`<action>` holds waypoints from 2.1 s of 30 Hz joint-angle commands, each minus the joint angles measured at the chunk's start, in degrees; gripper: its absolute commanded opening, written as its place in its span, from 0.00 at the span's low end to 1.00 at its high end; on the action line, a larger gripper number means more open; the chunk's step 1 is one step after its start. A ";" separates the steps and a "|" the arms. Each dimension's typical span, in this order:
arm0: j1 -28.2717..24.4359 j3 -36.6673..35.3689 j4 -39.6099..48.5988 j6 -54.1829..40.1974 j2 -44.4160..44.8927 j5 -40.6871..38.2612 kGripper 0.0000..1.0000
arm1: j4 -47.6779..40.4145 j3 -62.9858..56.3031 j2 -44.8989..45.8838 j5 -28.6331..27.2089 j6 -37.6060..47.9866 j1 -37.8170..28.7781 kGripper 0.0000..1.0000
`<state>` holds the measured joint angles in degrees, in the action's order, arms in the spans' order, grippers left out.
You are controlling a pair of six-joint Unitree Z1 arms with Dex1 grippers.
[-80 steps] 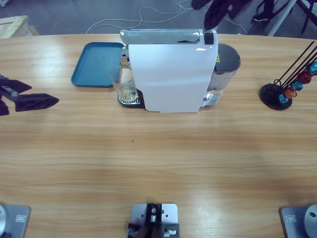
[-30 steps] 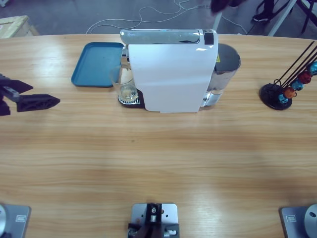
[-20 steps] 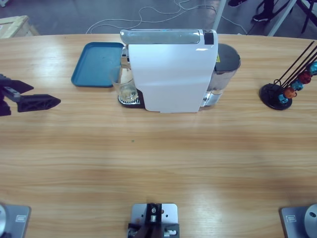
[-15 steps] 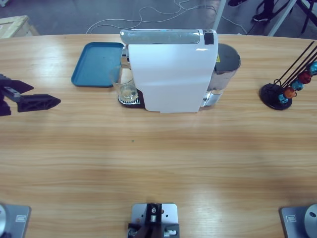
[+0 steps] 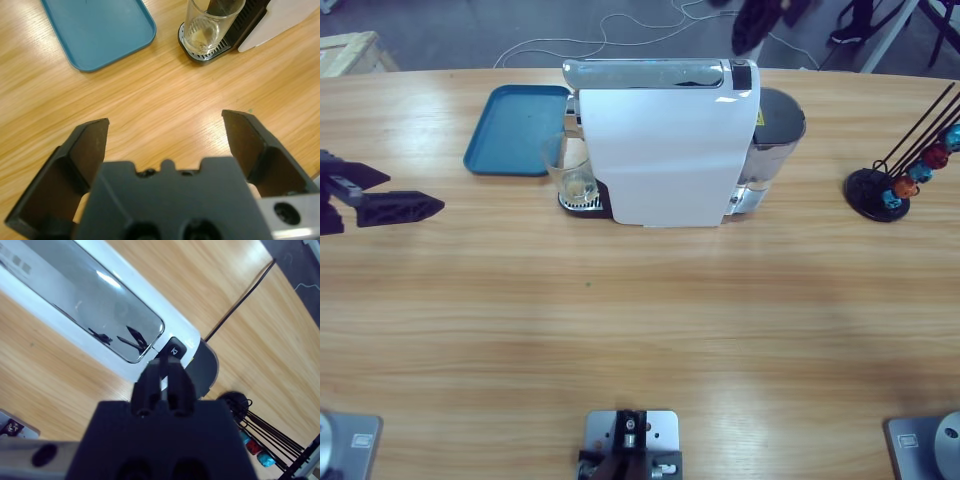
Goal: Pour coffee
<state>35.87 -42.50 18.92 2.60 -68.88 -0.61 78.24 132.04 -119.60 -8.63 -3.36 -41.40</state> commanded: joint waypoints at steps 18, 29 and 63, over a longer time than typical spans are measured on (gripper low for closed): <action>-0.38 2.15 -0.64 -0.84 -1.61 -0.71 0.98 | -3.60 -4.64 -3.05 -3.67 0.20 0.26 0.00; -0.38 2.15 -0.64 -0.93 -1.61 -0.88 0.98 | -6.35 -9.42 -2.54 -3.59 0.55 0.28 0.00; -0.41 2.15 -0.81 -1.02 -2.31 -1.15 0.98 | 4.38 2.46 3.12 -1.09 2.46 0.28 1.00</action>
<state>35.86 -42.47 18.79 2.14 -69.54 -0.82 82.18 137.55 -118.14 -10.99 -2.12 -41.37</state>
